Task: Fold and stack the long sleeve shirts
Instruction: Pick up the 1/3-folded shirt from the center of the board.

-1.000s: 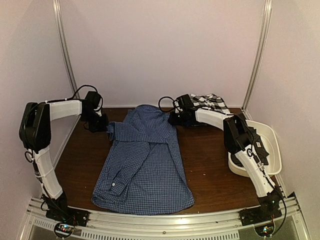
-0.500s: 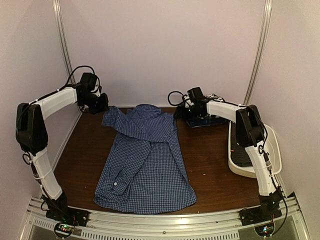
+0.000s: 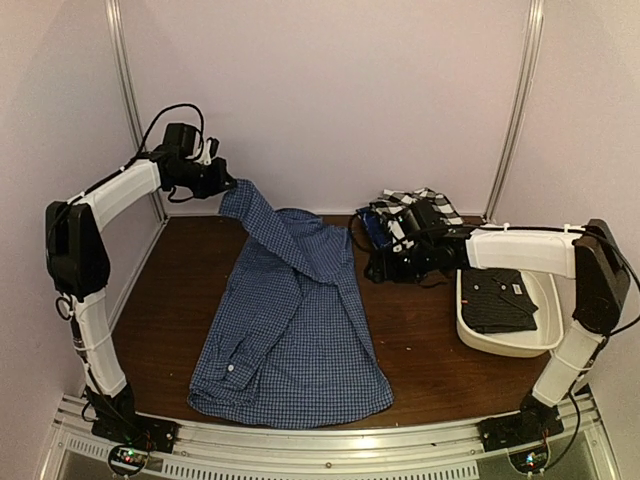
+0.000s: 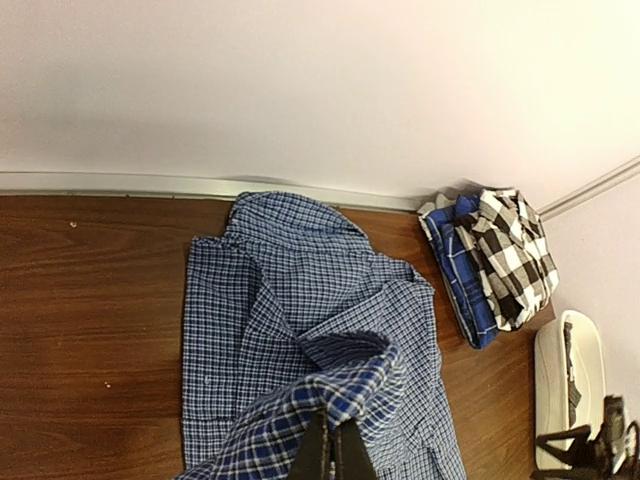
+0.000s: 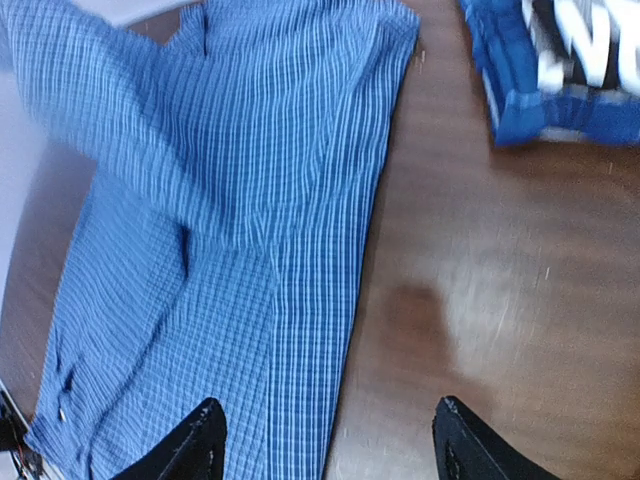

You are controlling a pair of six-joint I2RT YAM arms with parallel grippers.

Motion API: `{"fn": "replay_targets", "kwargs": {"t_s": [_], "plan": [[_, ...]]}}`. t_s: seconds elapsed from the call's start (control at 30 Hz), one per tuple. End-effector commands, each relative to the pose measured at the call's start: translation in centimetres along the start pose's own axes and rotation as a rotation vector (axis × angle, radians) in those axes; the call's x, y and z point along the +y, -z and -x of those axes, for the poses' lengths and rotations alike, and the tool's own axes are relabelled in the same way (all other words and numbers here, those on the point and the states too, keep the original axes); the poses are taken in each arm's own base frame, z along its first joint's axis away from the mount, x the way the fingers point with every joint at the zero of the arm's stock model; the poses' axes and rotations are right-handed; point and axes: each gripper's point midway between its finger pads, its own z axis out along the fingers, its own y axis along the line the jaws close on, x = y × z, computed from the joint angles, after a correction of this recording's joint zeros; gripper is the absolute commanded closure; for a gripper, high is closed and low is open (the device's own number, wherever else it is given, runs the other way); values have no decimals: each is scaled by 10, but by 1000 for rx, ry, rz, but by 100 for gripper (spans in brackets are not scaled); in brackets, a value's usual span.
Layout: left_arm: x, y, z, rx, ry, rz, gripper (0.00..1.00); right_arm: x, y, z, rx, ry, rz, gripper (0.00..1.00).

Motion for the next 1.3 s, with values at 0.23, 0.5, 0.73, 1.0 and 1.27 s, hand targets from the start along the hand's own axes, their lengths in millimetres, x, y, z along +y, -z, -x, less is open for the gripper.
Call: {"fn": "replay_targets", "kwargs": {"t_s": [0.23,0.5,0.73,1.0,1.27], "plan": [[-45,3,33,-100,-67,-214,100,5,49,-151,192,-42,-60,38],[-42,1,32,-102,-56,-206,100,34,71,-218,288,-26,14,46],[-38,-1,34,-117,-47,-187,100,47,68,-259,371,2,21,60],[-40,0,44,-155,-50,-190,100,51,74,-268,388,6,-4,80],[-50,1,62,-214,-61,-229,100,83,79,-257,378,37,54,100]]}}
